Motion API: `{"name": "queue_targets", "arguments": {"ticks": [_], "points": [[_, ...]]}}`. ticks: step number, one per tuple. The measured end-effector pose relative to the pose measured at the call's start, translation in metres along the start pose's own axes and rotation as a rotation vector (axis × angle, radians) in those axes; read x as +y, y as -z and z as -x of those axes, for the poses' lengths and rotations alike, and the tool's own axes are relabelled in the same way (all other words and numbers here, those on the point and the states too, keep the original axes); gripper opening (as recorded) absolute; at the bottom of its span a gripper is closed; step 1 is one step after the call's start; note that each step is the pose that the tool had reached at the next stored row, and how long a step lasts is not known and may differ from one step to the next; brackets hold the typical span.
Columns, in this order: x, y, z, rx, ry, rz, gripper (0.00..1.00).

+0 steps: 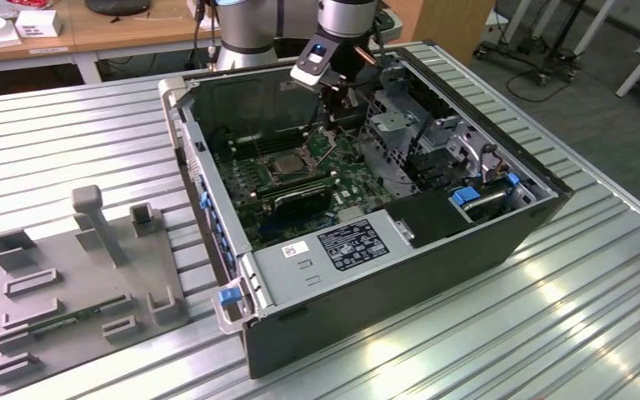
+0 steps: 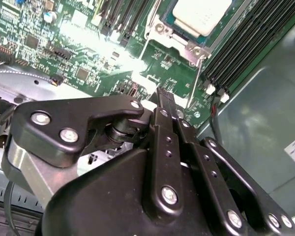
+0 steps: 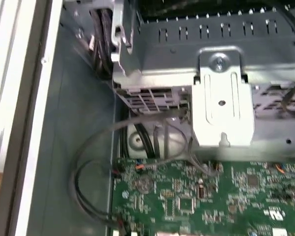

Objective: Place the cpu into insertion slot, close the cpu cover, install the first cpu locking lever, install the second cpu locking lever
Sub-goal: 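Close the cpu cover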

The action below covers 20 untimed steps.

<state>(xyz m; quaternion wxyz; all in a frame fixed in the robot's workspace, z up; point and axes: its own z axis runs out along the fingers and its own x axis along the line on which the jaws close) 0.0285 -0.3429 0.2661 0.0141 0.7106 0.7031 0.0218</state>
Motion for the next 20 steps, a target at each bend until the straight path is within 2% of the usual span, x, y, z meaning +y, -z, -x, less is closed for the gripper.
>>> {"name": "queue_targets", "arguments": {"ticks": [14,20], "points": [[0.0187,-0.0031,-0.0003,-0.0001,-0.005,-0.0008,0.11],[0.0202,-0.009,-0.0002,-0.0006,-0.013,-0.0009,0.11]]}}
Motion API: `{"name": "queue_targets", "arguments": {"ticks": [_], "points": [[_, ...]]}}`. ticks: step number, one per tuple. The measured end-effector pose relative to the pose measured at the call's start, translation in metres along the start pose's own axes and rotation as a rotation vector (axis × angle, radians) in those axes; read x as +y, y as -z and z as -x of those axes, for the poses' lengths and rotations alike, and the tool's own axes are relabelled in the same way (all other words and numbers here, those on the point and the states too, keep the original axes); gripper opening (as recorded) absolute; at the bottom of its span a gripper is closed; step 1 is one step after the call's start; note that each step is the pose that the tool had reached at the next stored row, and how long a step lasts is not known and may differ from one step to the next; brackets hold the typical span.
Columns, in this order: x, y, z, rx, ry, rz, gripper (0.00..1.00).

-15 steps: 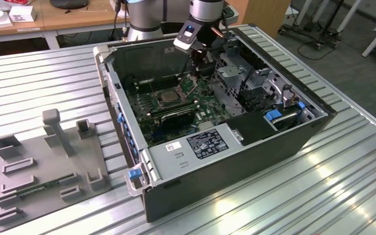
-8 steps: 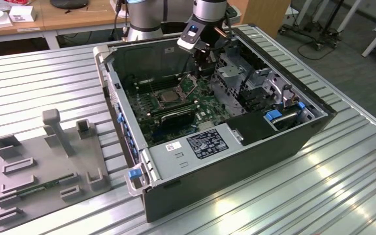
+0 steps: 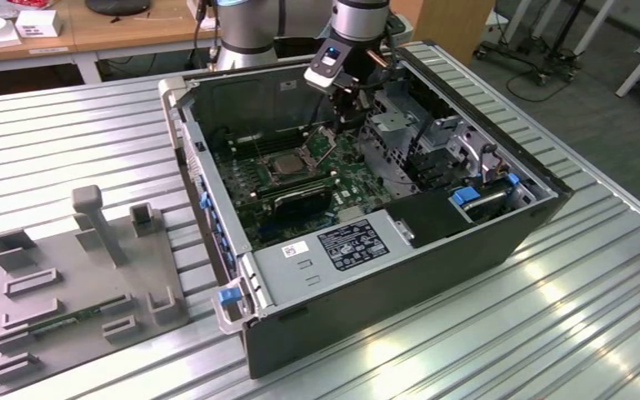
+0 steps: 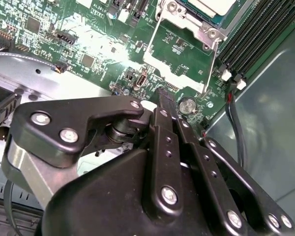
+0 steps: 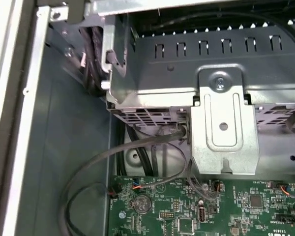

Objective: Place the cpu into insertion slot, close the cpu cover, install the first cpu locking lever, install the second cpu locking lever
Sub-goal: 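Close the cpu cover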

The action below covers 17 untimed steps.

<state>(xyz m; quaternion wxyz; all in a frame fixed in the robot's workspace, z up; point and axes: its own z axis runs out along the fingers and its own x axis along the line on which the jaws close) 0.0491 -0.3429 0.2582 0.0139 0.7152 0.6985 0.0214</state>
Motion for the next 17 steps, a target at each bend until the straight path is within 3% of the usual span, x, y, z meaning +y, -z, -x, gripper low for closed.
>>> {"name": "queue_targets", "arguments": {"ticks": [11,17], "points": [[-0.0001,-0.0036,0.0001,-0.0004,-0.004,0.0,0.11],[-0.0004,-0.0087,0.0001,-0.0003,-0.004,0.0,0.11]]}}
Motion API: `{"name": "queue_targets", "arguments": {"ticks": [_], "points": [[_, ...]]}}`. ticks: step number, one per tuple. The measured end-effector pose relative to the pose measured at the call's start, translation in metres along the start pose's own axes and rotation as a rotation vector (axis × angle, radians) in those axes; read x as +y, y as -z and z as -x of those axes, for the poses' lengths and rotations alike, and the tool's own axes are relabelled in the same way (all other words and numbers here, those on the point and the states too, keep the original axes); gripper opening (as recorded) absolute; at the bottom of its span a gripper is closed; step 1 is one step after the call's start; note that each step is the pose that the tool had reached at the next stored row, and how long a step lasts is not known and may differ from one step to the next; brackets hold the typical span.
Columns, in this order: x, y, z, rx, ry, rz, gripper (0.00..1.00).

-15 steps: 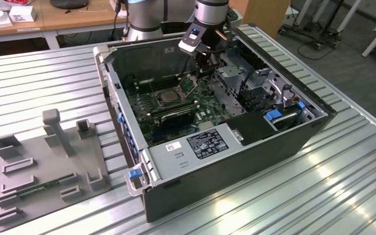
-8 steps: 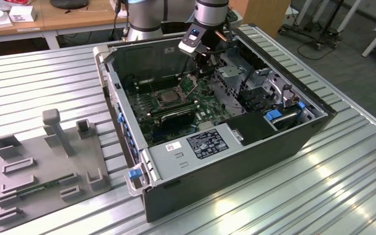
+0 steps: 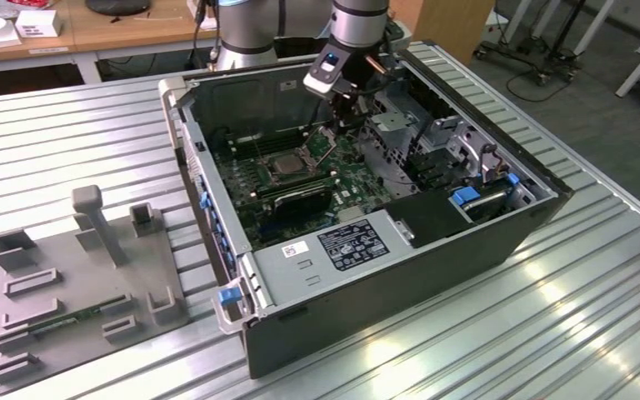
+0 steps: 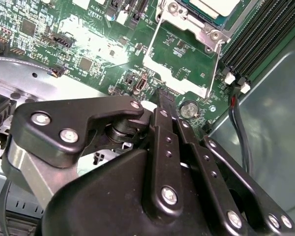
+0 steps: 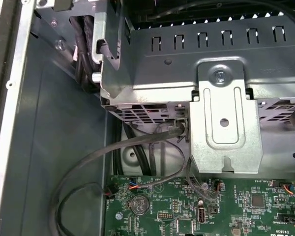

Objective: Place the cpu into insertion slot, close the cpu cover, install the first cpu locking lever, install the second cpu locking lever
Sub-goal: 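Close the cpu cover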

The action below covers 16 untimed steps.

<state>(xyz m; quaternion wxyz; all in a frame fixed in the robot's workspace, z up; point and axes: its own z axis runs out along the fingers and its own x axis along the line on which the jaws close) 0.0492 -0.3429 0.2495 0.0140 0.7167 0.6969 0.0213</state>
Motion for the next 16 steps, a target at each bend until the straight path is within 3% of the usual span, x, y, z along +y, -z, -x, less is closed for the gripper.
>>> {"name": "queue_targets", "arguments": {"ticks": [8,12,16], "points": [[-0.003,-0.0005,-0.0002,0.0002,0.0,0.0017,0.11],[-0.0144,0.0,0.0,0.0007,0.0,0.0099,0.11],[-0.027,0.0004,0.0002,0.0076,-0.001,0.0184,0.11]]}}
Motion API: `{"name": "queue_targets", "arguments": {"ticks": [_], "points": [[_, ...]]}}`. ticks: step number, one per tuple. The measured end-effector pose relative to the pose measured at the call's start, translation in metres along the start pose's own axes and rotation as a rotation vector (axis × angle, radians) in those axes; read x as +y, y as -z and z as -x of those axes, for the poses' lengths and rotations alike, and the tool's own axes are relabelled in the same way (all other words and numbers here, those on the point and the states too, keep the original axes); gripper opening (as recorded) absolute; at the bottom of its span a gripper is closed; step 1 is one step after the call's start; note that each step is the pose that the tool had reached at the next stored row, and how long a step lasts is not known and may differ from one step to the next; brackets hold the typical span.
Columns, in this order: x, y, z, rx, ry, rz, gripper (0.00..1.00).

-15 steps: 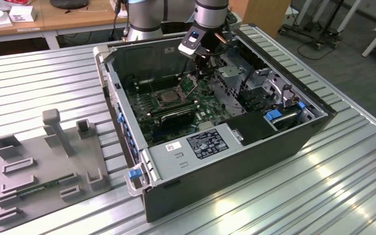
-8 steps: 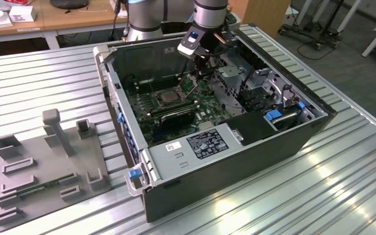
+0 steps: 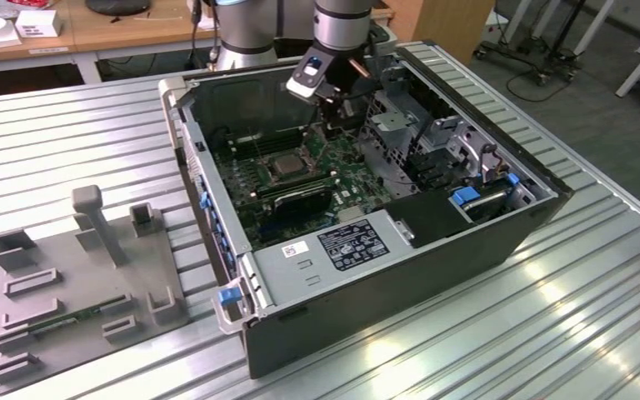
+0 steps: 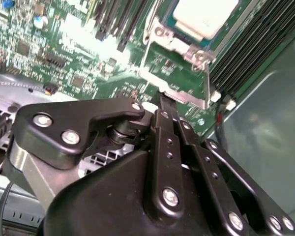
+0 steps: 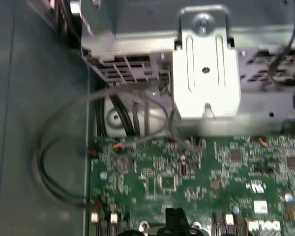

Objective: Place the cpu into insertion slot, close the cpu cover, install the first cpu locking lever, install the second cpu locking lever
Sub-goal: 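Close the cpu cover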

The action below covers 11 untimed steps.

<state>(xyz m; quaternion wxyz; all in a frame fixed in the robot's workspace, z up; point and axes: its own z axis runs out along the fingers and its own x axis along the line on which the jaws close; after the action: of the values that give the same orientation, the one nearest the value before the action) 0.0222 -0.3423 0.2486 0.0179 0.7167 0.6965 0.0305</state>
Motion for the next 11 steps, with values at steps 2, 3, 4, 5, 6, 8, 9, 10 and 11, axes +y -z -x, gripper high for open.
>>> {"name": "queue_targets", "arguments": {"ticks": [2,3,4,5,6,8,9,10,11], "points": [[-0.004,0.0002,0.0001,0.0034,0.0,0.0016,0.11],[-0.0056,0.0003,0.0001,0.0037,0.0,0.0018,0.11],[-0.006,0.0003,0.0002,0.0036,-0.001,0.0018,0.11],[-0.0059,0.0003,0.0002,0.0036,0.0,0.0018,0.11],[-0.006,0.0003,0.0002,0.0036,0.0,0.0018,0.11],[-0.006,0.0004,0.0002,0.0036,-0.001,0.0018,0.11],[-0.006,0.0004,0.0002,0.0036,-0.001,0.0018,0.11],[-0.006,0.0004,0.0002,0.0036,-0.001,0.0018,0.11],[-0.006,0.0003,0.0002,0.0036,-0.001,0.0018,0.11]]}}
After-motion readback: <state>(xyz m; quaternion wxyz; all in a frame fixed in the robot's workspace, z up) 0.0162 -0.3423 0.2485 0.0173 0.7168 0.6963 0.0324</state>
